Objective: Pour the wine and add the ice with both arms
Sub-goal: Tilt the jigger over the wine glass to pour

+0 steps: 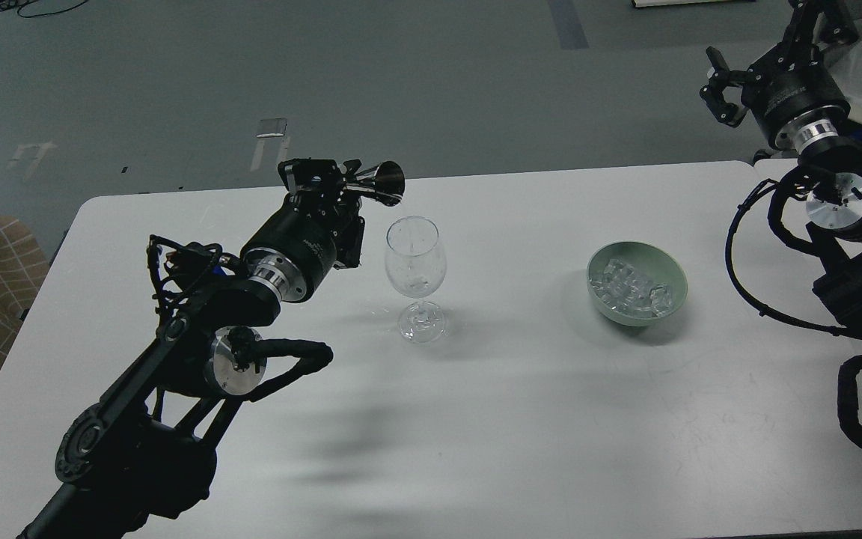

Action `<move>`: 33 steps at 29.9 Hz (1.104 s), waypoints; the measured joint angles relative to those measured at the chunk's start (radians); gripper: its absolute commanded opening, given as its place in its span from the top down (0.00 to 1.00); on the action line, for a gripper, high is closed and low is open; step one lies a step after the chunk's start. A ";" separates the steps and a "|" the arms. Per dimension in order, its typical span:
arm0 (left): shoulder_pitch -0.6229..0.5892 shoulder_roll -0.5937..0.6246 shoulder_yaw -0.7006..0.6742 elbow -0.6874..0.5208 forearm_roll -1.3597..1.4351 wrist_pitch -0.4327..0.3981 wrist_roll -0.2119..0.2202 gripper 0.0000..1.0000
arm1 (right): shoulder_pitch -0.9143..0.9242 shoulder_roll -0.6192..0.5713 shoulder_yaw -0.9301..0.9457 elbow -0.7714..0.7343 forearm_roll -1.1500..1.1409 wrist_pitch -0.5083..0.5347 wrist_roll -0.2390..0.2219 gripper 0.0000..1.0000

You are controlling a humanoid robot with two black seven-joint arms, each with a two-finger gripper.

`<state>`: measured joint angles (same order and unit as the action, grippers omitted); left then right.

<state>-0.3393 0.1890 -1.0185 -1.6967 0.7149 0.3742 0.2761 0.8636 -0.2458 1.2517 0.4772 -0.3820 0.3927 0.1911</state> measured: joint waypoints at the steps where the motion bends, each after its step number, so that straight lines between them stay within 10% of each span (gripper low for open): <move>1: -0.001 -0.001 0.000 0.000 0.012 0.000 0.000 1.00 | 0.000 0.000 0.000 0.000 0.000 0.000 0.000 0.00; 33: 0.010 -0.002 0.009 -0.006 0.298 -0.037 -0.010 1.00 | 0.000 -0.001 0.001 0.000 0.000 0.000 0.001 0.00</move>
<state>-0.3295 0.1874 -1.0098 -1.7028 1.0133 0.3372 0.2660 0.8636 -0.2467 1.2524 0.4771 -0.3820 0.3927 0.1918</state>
